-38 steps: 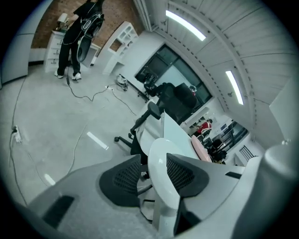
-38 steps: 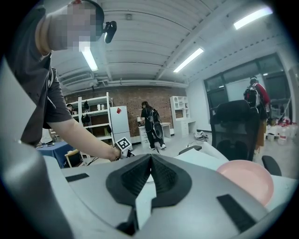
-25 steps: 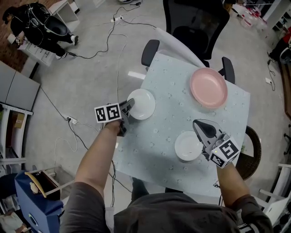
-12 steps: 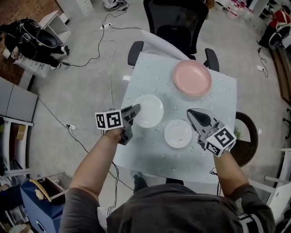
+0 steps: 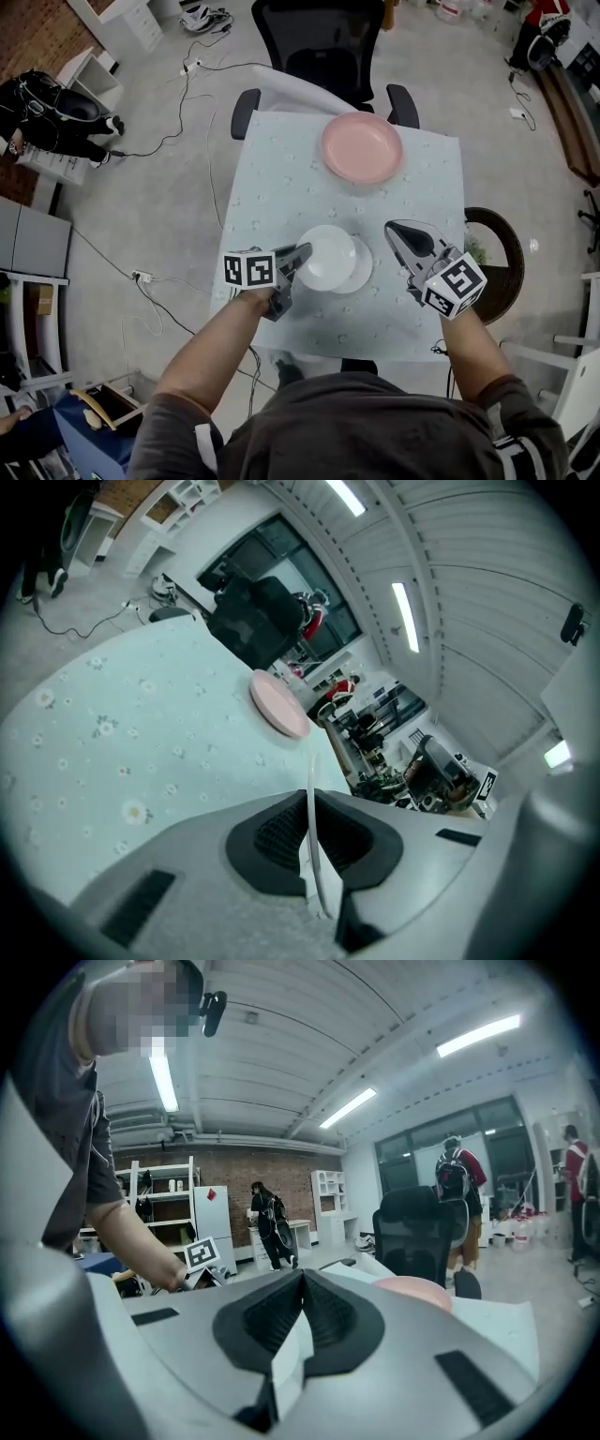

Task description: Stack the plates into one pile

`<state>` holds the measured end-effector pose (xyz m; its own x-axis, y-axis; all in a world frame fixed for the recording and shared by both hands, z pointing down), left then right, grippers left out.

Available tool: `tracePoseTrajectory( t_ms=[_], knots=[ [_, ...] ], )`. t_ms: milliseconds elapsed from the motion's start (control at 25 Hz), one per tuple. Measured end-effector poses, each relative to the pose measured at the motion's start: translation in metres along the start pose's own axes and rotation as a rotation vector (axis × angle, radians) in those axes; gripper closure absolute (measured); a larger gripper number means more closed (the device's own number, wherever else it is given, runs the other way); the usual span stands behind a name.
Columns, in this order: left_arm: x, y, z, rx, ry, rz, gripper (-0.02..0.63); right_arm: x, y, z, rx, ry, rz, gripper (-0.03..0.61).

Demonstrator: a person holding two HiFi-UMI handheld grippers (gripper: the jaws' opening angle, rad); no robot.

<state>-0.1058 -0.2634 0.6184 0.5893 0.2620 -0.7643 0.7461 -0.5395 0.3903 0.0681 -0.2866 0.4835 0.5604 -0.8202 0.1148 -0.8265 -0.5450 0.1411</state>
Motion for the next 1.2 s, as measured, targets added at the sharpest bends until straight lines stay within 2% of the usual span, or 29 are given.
tracePoseTrajectory(
  t_ms=[320,600,800,1000,1200],
  knots=[
    [0.004,0.035,-0.031,-0.052,0.010,0.034,0.594,0.016,-0.032,-0.014,0.005,0.029,-0.040,0.584],
    [-0.002,0.048,-0.039,-0.082,0.057,0.096,0.594,0.029,-0.049,-0.023,0.004,0.045,-0.066,0.584],
    [-0.006,0.053,-0.041,-0.095,0.154,0.170,0.591,0.032,-0.055,-0.027,0.002,0.051,-0.072,0.584],
    [-0.005,0.060,-0.040,-0.104,0.303,0.229,0.554,0.035,-0.058,-0.031,0.003,0.065,-0.086,0.584],
    [-0.010,0.062,-0.043,-0.108,0.365,0.279,0.529,0.035,-0.058,-0.034,-0.001,0.067,-0.084,0.584]
  ],
)
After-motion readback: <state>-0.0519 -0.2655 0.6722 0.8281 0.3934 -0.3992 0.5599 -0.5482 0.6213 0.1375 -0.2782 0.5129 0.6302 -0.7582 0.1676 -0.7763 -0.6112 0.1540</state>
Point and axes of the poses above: the fingertips, and each gripper's own axes: y forward along the fingers, x to its right, z out of its top, the point moved 2 cm from there along -y, backward along the fingers, and after that the axes turned 4 degrees about x, right-handed, at the moved point
